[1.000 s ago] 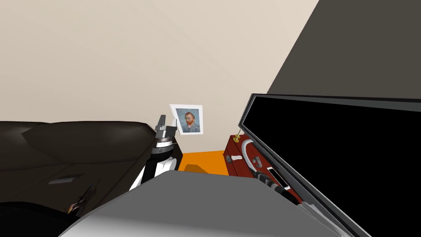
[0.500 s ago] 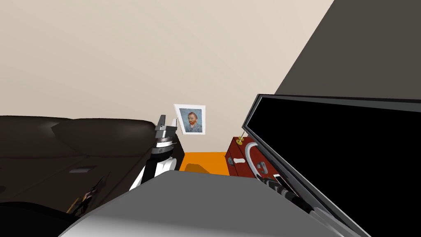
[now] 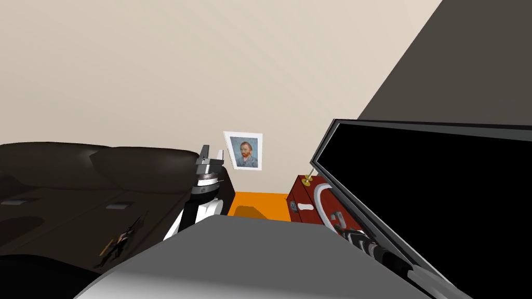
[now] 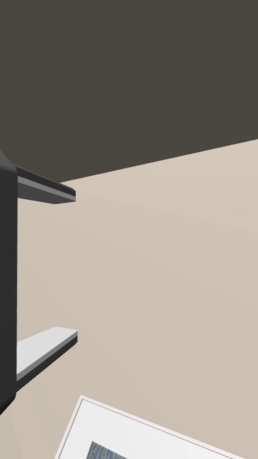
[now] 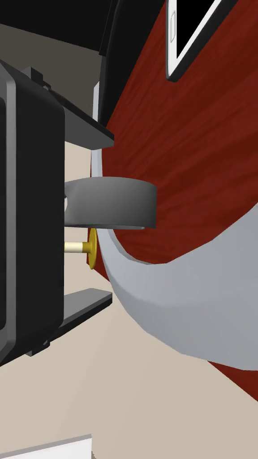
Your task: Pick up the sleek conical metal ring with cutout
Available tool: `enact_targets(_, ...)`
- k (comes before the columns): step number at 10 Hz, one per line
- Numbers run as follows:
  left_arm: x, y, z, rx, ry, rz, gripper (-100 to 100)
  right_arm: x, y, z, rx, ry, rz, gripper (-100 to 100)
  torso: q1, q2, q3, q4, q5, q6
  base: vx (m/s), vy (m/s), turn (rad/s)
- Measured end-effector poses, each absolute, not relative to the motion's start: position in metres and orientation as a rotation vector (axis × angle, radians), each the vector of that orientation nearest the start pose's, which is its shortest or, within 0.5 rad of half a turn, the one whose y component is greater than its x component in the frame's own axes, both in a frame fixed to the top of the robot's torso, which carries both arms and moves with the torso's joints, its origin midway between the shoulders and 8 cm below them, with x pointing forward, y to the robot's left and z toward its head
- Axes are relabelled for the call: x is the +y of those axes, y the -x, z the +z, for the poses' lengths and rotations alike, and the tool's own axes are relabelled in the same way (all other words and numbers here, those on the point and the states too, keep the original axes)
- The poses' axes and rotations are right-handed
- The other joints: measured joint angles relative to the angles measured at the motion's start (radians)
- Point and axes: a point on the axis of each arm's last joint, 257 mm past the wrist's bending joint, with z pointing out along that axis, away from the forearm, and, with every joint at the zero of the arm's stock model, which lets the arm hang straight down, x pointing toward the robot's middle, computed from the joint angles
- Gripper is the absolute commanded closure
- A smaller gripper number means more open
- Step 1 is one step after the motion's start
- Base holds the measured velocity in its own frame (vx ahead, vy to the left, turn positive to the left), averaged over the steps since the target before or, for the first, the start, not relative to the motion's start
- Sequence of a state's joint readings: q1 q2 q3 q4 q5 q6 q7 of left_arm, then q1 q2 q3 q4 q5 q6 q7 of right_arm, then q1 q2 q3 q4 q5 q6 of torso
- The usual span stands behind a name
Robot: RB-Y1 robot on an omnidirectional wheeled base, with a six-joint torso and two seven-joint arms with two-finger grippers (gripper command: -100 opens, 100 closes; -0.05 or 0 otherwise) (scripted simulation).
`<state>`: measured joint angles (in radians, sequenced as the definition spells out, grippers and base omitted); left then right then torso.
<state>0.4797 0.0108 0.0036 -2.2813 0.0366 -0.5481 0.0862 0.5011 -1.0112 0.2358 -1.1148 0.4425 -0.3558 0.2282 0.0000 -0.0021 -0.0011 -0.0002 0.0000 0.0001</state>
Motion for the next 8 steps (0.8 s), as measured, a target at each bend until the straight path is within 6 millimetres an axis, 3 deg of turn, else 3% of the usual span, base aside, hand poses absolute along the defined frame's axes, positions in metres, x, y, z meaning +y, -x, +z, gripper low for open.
enact_targets(1,0.28,-0.336,0.041,0.527,0.647,-1.425,0,-0.592,-0.2,-0.448,2.454,0.018,-0.101,-100,0.0,-0.002,-0.001,0.0,0.0,0.0,0.031,-0.003,0.038)
enact_targets(2,0.28,-0.336,0.041,0.527,0.647,-1.425,0,-0.594,-0.2,-0.448,2.456,0.021,-0.106,0,0.0,0.0,0.0,0.0,0.0,0.001,0.005,-0.001,-0.006)
enact_targets(3,0.28,-0.336,0.041,0.527,0.647,-1.425,0,-0.594,-0.2,-0.448,2.455,0.02,-0.106,-100,0.0,0.001,0.001,0.0,0.0,0.001,-0.046,-0.002,0.214)
enact_targets(7,0.28,-0.336,0.041,0.527,0.647,-1.425,0,-0.608,-0.196,-0.46,2.454,-0.104,-0.148,-100,-0.002,0.011,0.006,0.002,-0.001,0.0,-0.135,-0.028,0.328)
enact_targets(8,0.28,-0.336,0.041,0.527,0.647,-1.425,0,-0.612,-0.194,-0.464,2.453,-0.142,-0.162,-100,-0.003,0.012,0.007,0.003,-0.001,0.001,-0.064,-0.023,0.053)
